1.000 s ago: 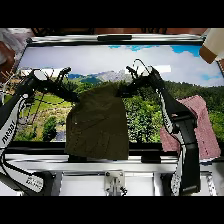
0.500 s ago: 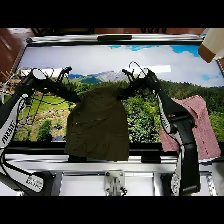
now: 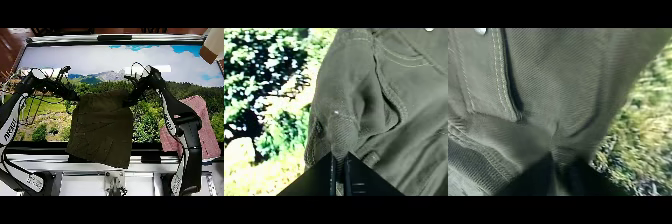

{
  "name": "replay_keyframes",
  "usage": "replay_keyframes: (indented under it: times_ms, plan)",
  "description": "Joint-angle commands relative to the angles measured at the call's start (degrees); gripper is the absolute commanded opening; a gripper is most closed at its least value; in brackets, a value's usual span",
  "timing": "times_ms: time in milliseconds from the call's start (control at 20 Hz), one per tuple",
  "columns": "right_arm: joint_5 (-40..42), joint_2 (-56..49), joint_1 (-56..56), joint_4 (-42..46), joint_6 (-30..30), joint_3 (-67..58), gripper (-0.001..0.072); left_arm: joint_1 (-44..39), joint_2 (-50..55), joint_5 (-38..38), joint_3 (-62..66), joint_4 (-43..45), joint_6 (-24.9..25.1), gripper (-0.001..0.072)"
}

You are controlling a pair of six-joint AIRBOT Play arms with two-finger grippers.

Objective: Fold the shirts.

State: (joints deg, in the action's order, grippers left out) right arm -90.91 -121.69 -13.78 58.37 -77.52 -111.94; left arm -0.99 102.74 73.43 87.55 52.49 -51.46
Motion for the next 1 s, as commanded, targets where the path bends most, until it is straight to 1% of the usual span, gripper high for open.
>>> replay_keyframes:
  times_ms: [0, 50, 100, 150, 250, 300, 350, 500, 600, 800, 850, 900, 950]
  plan:
    - [4.83, 0.74, -1.03, 0.57, -1.05, -0.02, 0.0561, -0.04, 1.55, -0.50, 0.11, -0.02, -0.02, 0.0059]
    - [6.91, 0.87, -0.48, 0.68, -1.07, -1.22, 0.0564, -0.04, 1.66, -0.52, 0.11, -0.02, 0.00, 0.0059]
    - [10.05, 1.07, 0.52, 0.66, -1.09, -2.60, 0.0579, -0.04, 1.66, -0.52, 0.11, -0.02, 0.00, 0.0059]
    - [13.92, 1.09, 1.64, 0.66, -1.57, -4.04, 0.0579, -0.04, 1.66, -0.52, 0.11, -0.04, 0.00, 0.0059]
    - [22.77, 1.05, 3.74, 0.33, -4.66, -4.76, 0.0578, -0.11, 1.66, -0.52, 0.11, -0.07, 0.00, 0.0059]
    - [26.27, 0.79, 4.57, 0.13, -5.20, -4.76, 0.0578, -0.11, 1.66, -0.52, 0.11, -0.07, 0.00, 0.0059]
    - [28.06, 0.24, 5.18, -0.04, -5.27, -4.76, 0.0576, -0.11, 1.66, -0.52, 0.11, -0.07, 0.00, 0.0059]
    - [27.39, -1.92, 5.49, -0.83, -5.01, -4.76, 0.0576, -0.11, 1.66, -0.52, 0.11, -0.07, 0.00, 0.0059]
    - [27.26, -3.26, 5.16, -3.06, -3.54, -4.76, 0.0575, -0.11, 1.66, -0.50, 0.11, -0.07, -0.02, 0.0059]
    - [26.97, -4.59, 3.52, -3.04, -2.84, -4.76, 0.0570, -0.11, 1.66, -0.50, 0.11, -0.07, -0.02, 0.0059]
    - [26.84, -4.79, 2.91, -3.02, -2.08, -4.76, 0.0535, -0.11, 1.66, -0.48, 0.11, -0.07, -0.02, 0.0059]
    - [26.77, -4.79, 2.47, -3.26, -1.42, -4.76, 0.0533, -0.11, 1.66, -0.50, 0.11, -0.07, -0.02, 0.0059]
    - [26.51, -4.76, 2.14, -4.20, -0.31, -4.76, 0.0458, -0.11, 1.66, -0.50, 0.11, -0.07, 0.00, 0.0059]
